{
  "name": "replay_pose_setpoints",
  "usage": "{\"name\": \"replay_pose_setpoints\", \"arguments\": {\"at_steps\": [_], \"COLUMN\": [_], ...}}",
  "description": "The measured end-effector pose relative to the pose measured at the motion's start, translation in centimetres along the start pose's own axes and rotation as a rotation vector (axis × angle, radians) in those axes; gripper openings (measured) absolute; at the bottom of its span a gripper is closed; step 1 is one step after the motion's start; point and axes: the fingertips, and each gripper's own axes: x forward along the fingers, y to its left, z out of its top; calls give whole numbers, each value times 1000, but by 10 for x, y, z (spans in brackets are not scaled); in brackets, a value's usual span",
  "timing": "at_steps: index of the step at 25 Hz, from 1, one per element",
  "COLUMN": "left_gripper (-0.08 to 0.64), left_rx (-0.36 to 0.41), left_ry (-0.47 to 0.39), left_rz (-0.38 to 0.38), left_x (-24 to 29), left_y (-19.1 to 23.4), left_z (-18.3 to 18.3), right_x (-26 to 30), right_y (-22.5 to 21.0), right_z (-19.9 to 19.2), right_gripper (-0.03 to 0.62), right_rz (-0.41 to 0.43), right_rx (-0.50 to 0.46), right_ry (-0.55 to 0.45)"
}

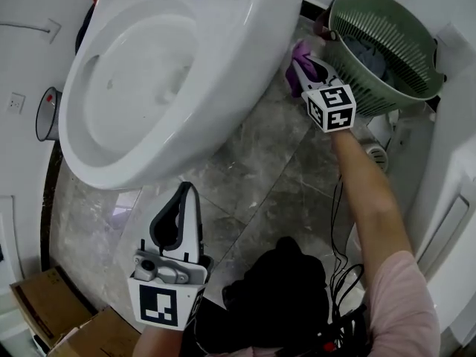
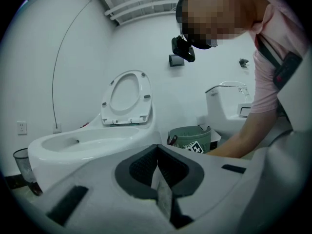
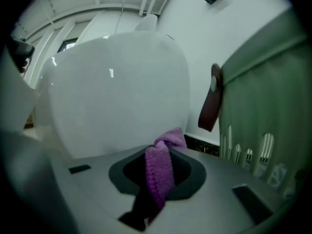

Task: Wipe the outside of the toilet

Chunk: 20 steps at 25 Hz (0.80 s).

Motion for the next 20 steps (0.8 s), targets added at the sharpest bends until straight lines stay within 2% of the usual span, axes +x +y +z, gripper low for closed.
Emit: {"name": "replay_pose_setpoints", "arguments": {"at_steps": [5,8,15,20], "left_gripper": [9,9,8,9], "left_rx": [-1,-2,11,-37], "left_ry": [38,32,-13,-7], "left_rz": [0,12,11,11], "left_x": [4,8,35,49], "left_y": [-1,2,-8,-11], "left_z": [-11,-12,-12,-18], "right_x": [18,25,32,39], "right_y": [-6,-9,-13,-5], "right_z": [-21,-30,-28,-24], "right_gripper": [63,63,66,86], "right_rz": [27,35,52,104], "right_rx": [-10,-25,93,95], "right_ry": [45,57,-1,-23]}}
